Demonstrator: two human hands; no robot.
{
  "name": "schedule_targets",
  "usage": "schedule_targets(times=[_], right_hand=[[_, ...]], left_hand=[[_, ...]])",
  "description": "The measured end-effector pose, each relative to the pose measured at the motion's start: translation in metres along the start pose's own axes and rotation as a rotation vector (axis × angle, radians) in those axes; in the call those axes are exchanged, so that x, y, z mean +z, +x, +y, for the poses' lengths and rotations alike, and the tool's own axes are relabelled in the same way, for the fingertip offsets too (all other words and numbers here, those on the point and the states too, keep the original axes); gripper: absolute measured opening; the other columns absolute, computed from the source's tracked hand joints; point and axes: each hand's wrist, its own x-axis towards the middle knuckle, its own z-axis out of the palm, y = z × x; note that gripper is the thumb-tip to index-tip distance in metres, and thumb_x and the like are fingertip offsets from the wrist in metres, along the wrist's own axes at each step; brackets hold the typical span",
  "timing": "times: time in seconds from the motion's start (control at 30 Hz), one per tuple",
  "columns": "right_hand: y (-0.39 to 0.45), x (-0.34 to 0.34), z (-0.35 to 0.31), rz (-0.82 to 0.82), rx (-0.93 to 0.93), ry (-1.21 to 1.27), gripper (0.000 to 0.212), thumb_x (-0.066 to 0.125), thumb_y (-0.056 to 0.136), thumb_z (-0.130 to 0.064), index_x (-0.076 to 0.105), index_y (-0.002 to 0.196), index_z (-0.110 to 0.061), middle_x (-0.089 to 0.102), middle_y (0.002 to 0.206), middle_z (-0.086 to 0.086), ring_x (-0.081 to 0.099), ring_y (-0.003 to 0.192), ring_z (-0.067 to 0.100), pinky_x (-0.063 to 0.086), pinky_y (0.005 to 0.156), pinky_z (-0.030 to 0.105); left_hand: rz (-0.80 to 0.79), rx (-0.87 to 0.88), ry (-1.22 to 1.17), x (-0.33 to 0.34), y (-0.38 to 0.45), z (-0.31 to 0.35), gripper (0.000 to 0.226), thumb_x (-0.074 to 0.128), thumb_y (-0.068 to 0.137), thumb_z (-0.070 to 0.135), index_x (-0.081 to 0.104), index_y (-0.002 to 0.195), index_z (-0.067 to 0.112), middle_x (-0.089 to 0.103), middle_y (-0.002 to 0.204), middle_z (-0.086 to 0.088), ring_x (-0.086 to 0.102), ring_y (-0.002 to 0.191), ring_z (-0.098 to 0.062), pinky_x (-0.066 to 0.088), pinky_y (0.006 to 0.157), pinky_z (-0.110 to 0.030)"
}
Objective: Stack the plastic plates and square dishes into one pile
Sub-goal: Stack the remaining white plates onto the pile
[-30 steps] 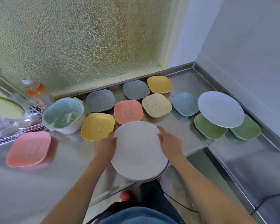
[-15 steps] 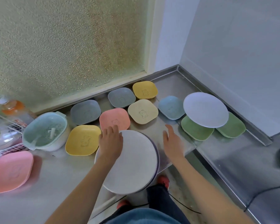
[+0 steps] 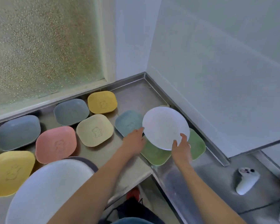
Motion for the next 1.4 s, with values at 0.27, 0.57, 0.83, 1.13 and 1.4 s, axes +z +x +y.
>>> schedule_targets(times=[0.27,0.57,0.83,1.13,1.4], right_hand=[[0.037,-0.006,0.003,0.01,0.147,0.211,0.063,0.048,0.089,-0.001,0.022,0.143,-0.021,0.025,0.145,0.022,0.054,0.096,0.035,0.046,0.079,0.038],[0.051,-0.009,0.004,-0.047,0.386,0.672,0.073,0.048,0.079,0.007,0.027,0.144,-0.019,0.061,0.102,0.008,0.061,0.079,0.023,0.057,0.063,0.037],[0.037,-0.003,-0.011,-0.323,0.333,0.843,0.064,0.047,0.082,0.012,0.045,0.137,-0.021,0.056,0.074,0.009,0.047,0.06,0.015,0.047,0.056,0.027],[-0.039,0.066,-0.086,-0.695,-0.1,0.538,0.054,0.049,0.085,0.001,0.05,0.134,-0.022,0.06,0.117,0.011,0.06,0.104,0.029,0.05,0.094,0.047],[-0.124,0.137,-0.117,-0.791,-0.502,0.276,0.027,0.042,0.096,-0.014,0.048,0.118,-0.027,0.06,0.1,-0.006,0.056,0.084,0.005,0.043,0.072,0.027]], left_hand=[[0.079,-0.318,-0.543,0.008,0.042,0.012,0.057,0.053,0.091,0.02,0.027,0.139,0.004,0.065,0.104,-0.02,0.061,0.1,-0.034,0.048,0.086,-0.04],[0.021,-0.425,-1.047,0.004,0.039,0.011,0.009,0.052,0.092,0.01,0.058,0.086,0.011,0.051,0.068,-0.005,0.04,0.046,-0.009,0.031,0.036,-0.016],[0.176,-0.535,-1.23,-0.031,0.006,-0.016,0.033,0.047,0.092,0.044,0.058,0.092,0.013,0.059,0.078,-0.007,0.054,0.069,-0.018,0.046,0.063,-0.029],[0.61,-0.405,-0.777,-0.083,-0.116,-0.12,0.022,0.053,0.093,0.03,0.061,0.106,0.015,0.062,0.095,-0.005,0.056,0.087,-0.024,0.047,0.077,-0.036],[0.889,-0.716,-0.514,-0.055,-0.225,-0.205,0.022,0.049,0.093,0.024,0.062,0.096,0.007,0.066,0.083,-0.011,0.057,0.079,-0.033,0.042,0.066,-0.036]])
